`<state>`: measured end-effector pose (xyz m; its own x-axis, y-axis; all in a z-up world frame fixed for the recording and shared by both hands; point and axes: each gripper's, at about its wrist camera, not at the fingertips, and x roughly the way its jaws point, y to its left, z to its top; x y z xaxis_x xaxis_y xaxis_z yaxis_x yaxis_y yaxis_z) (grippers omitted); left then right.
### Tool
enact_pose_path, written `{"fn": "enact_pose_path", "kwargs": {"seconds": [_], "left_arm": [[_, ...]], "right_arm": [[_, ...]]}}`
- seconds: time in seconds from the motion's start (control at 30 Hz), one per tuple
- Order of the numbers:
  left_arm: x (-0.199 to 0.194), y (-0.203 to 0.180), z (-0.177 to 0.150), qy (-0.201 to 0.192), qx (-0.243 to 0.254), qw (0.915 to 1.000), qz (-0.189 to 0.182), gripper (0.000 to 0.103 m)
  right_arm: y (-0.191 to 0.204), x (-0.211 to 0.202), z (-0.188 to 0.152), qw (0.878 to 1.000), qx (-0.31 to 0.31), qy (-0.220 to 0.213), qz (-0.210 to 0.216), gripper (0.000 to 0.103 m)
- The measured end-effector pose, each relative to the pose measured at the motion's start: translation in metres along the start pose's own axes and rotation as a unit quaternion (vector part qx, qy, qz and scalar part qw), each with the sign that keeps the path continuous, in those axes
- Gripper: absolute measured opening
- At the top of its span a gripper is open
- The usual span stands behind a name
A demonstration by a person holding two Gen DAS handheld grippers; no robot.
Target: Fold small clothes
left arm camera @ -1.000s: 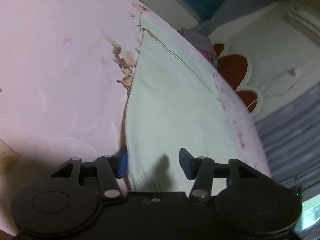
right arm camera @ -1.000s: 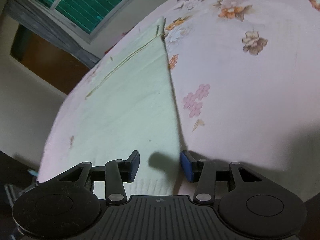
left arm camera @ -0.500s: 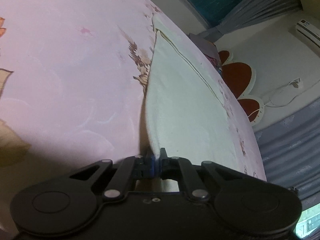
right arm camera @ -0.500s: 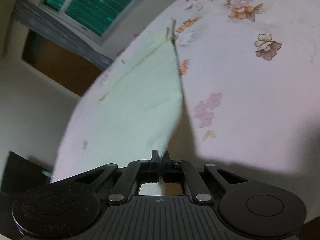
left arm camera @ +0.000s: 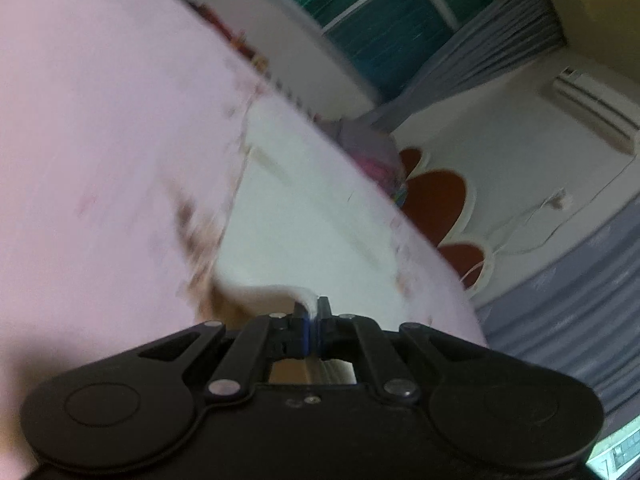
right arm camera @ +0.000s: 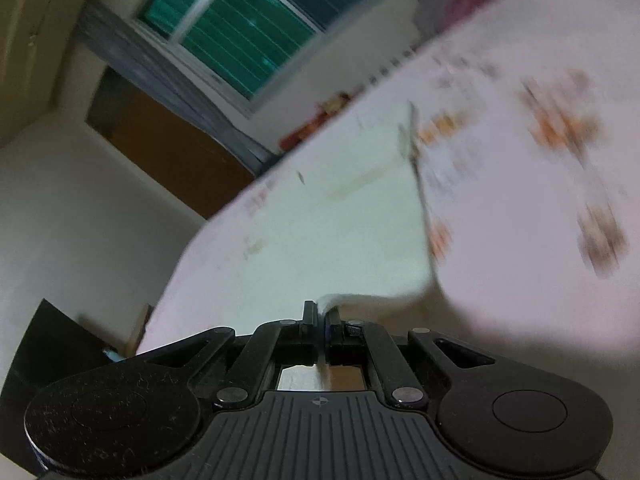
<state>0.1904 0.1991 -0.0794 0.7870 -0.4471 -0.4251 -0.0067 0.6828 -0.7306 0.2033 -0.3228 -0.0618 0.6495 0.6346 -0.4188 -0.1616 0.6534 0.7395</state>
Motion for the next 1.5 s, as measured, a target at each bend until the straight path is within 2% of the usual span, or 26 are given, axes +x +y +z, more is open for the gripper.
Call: {"fn": "enact_pose_path", "kwargs": {"seconds": [0.13,0.23,0.3,0.43,0.57,0.7,0.83,0.9,0.93,1.0,1.1,1.17,1.2,1.23,1.27,1.3,1.4,1.5], "left_arm": [[0.022,-0.017,0.050,-0.033,-0.004,0.9991,-0.027,0.003],[0.051,-0.026,0.089,-0.043,-0.003,0.9984,-0.036,0.003],[0.073,-0.027,0.111,-0.041,-0.006,0.9984,-0.037,0.003],[0.138,-0.017,0.143,-0.013,-0.017,0.9998,-0.007,0.003],[0.199,0.004,0.162,0.030,-0.022,0.9991,0.019,0.003],[0.237,0.025,0.175,0.056,-0.029,0.9975,0.032,0.003],[0.262,0.039,0.183,0.073,-0.039,0.9963,0.023,0.003],[0.273,0.043,0.187,0.076,-0.047,0.9959,0.013,0.003],[0.278,0.045,0.190,0.073,-0.052,0.9960,0.007,0.005],[0.283,0.047,0.193,0.060,-0.067,0.9959,-0.004,0.025],[0.289,0.048,0.201,0.038,-0.074,0.9966,-0.005,0.037],[0.291,0.049,0.207,0.026,-0.077,0.9967,-0.003,0.046],[0.292,0.049,0.210,0.020,-0.075,0.9970,0.001,0.048],[0.293,0.049,0.214,0.018,-0.068,0.9975,0.005,0.049],[0.292,0.049,0.217,0.016,-0.058,0.9981,0.008,0.049],[0.290,0.048,0.218,0.016,-0.045,0.9988,0.011,0.049],[0.286,0.042,0.219,0.019,0.010,0.9993,0.030,0.050],[0.295,0.037,0.219,0.048,0.052,0.9962,0.052,0.049]], "right_arm": [[0.021,0.024,0.048,0.999,-0.003,-0.031,0.007,0.002],[0.028,0.043,0.089,0.998,0.006,-0.057,0.008,0.002],[0.029,0.060,0.116,0.998,0.015,-0.066,-0.003,0.002],[0.017,0.101,0.155,0.997,0.038,-0.066,-0.025,0.002],[-0.022,0.157,0.176,0.994,0.077,-0.045,-0.062,0.002],[-0.063,0.192,0.182,0.989,0.119,-0.031,-0.086,0.002],[-0.087,0.218,0.188,0.985,0.139,-0.016,-0.097,0.002],[-0.093,0.227,0.191,0.986,0.145,-0.010,-0.087,0.002],[-0.097,0.232,0.193,0.985,0.148,-0.010,-0.084,0.002],[-0.100,0.239,0.200,0.985,0.150,-0.012,-0.086,0.002],[-0.103,0.250,0.208,0.985,0.152,-0.020,-0.082,0.002],[-0.105,0.254,0.212,0.984,0.153,-0.032,-0.085,0.008],[-0.103,0.253,0.212,0.983,0.155,-0.040,-0.089,0.036],[-0.104,0.250,0.213,0.982,0.156,-0.053,-0.092,0.070],[-0.103,0.245,0.214,0.981,0.150,-0.076,-0.099,0.075],[-0.103,0.241,0.215,0.981,0.144,-0.086,-0.100,0.075],[-0.100,0.233,0.216,0.985,0.117,-0.081,-0.098,0.074],[-0.083,0.241,0.216,0.990,0.037,-0.053,-0.124,0.059]]}}
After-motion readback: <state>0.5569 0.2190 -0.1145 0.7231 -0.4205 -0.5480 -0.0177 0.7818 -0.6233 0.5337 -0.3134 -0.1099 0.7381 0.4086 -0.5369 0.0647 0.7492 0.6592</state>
